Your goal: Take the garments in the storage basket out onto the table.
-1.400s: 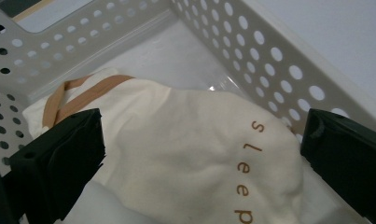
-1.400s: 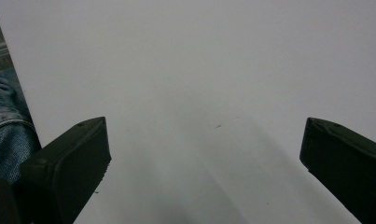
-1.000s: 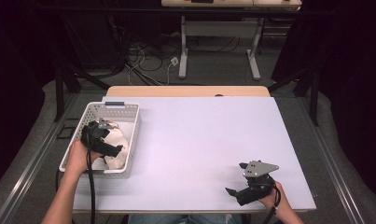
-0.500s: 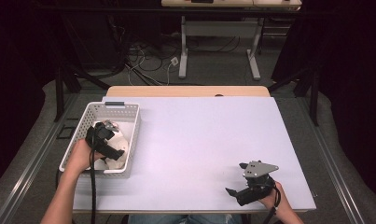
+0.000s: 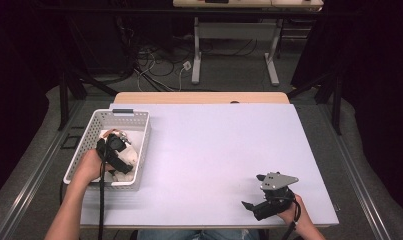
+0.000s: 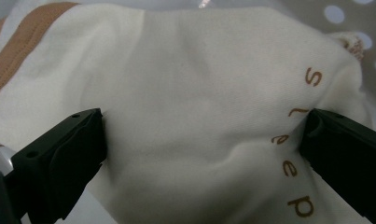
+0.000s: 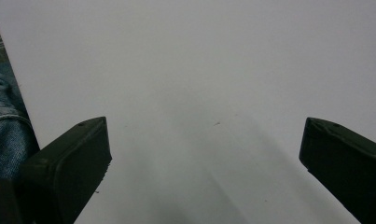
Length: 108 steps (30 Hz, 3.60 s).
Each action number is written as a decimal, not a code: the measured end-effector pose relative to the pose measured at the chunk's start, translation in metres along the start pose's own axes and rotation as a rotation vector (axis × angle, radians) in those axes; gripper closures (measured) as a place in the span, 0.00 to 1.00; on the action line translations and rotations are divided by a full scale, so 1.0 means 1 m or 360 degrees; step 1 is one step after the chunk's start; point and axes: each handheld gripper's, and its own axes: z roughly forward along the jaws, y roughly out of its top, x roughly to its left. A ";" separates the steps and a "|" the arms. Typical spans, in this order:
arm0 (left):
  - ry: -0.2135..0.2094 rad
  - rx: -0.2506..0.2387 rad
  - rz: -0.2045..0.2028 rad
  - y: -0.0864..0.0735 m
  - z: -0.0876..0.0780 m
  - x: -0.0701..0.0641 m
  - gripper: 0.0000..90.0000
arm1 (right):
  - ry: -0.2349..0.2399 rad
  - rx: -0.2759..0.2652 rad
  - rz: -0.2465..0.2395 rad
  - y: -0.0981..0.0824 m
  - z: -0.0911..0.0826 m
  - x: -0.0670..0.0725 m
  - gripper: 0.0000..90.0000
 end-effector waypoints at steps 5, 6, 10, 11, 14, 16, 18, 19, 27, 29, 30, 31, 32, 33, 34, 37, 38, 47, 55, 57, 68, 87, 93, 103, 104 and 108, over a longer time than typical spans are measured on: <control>-0.0013 0.0061 0.0002 0.000 0.004 0.000 0.00 | -0.0001 0.0003 0.0007 0.000 0.000 0.000 0.02; -0.0021 0.0065 0.0000 0.000 0.004 0.000 0.00 | 0.0000 0.0001 0.0000 0.000 0.000 0.000 0.02; -0.0035 0.0063 -0.0002 -0.001 0.005 0.001 0.01 | -0.0001 0.0001 0.0000 0.000 0.000 0.000 0.02; -0.0041 0.0059 -0.0013 -0.001 0.006 0.001 0.01 | -0.0004 -0.0002 0.0000 0.000 0.000 0.000 0.02; -0.0073 0.0047 -0.0024 -0.003 0.005 0.002 0.04 | 0.0000 -0.0002 0.0000 0.000 0.000 0.000 0.02; -0.0110 0.0034 -0.0023 -0.004 0.005 0.003 0.09 | -0.0002 -0.0001 0.0005 0.000 0.000 0.000 0.02; -0.0140 0.0019 -0.0030 -0.005 0.005 0.004 0.14 | -0.0008 0.0007 0.0002 0.000 -0.001 0.001 0.02; -0.0161 0.0010 -0.0028 -0.006 0.004 0.004 0.17 | -0.0007 0.0001 0.0002 0.000 -0.001 0.001 0.02; -0.0206 -0.0061 0.0002 -0.007 0.001 0.003 0.46 | -0.0011 0.0009 0.0000 0.000 -0.001 0.001 0.02; -0.0208 -0.0074 0.0014 -0.007 0.000 0.003 0.51 | -0.0012 0.0009 -0.0001 0.000 -0.001 0.001 0.02; -0.0207 -0.0078 0.0020 -0.007 0.000 0.003 0.54 | -0.0013 0.0008 -0.0008 0.000 -0.001 0.001 0.02; -0.0209 -0.0083 0.0022 -0.007 0.000 0.003 0.57 | -0.0014 0.0008 -0.0008 0.000 -0.001 0.001 0.02; -0.0210 -0.0088 0.0021 -0.007 -0.001 0.002 0.59 | -0.0016 0.0001 -0.0007 0.000 -0.001 0.001 0.02; -0.0212 -0.0092 0.0016 -0.007 -0.001 0.001 0.62 | -0.0014 0.0004 -0.0005 -0.001 -0.001 0.001 0.02; -0.0203 -0.0090 0.0028 -0.007 -0.001 0.001 0.64 | -0.0015 0.0003 -0.0005 -0.001 -0.001 0.001 0.02; -0.0182 -0.0095 0.0048 -0.006 -0.002 0.000 0.68 | -0.0012 0.0007 -0.0009 0.000 -0.002 0.001 0.02; -0.0180 -0.0102 0.0044 -0.006 -0.002 -0.001 0.69 | -0.0011 0.0009 -0.0008 0.000 -0.002 0.001 0.02; -0.0156 -0.0124 0.0014 -0.007 -0.006 -0.002 0.71 | -0.0013 0.0009 -0.0007 0.000 -0.002 0.001 0.02; -0.0118 -0.0162 0.0004 -0.008 -0.010 -0.002 0.71 | -0.0016 0.0006 0.0000 -0.001 -0.002 0.001 0.02; -0.0113 -0.0190 -0.0001 -0.009 -0.012 -0.002 0.70 | -0.0018 -0.0002 0.0001 -0.001 -0.002 0.001 0.02; -0.0063 -0.0260 -0.0035 -0.012 -0.018 -0.002 0.70 | -0.0017 0.0000 0.0000 -0.001 -0.002 0.001 0.02; 0.0000 -0.0348 -0.0071 -0.015 -0.032 -0.006 0.70 | -0.0022 0.0005 0.0002 -0.001 -0.002 0.001 0.02; 0.0032 -0.0391 -0.0077 -0.017 -0.037 -0.007 0.70 | -0.0026 -0.0012 -0.0003 -0.001 -0.002 0.001 0.02; 0.0055 -0.0470 -0.0106 -0.018 -0.042 -0.008 0.70 | -0.0025 -0.0010 -0.0006 -0.001 -0.003 0.001 0.02; 0.0061 -0.0481 -0.0109 -0.018 -0.042 -0.008 0.70 | -0.0026 -0.0010 -0.0006 -0.001 -0.003 0.001 0.02; 0.0063 -0.0498 -0.0119 -0.019 -0.044 -0.008 0.70 | -0.0026 -0.0010 -0.0007 -0.001 -0.002 0.001 0.02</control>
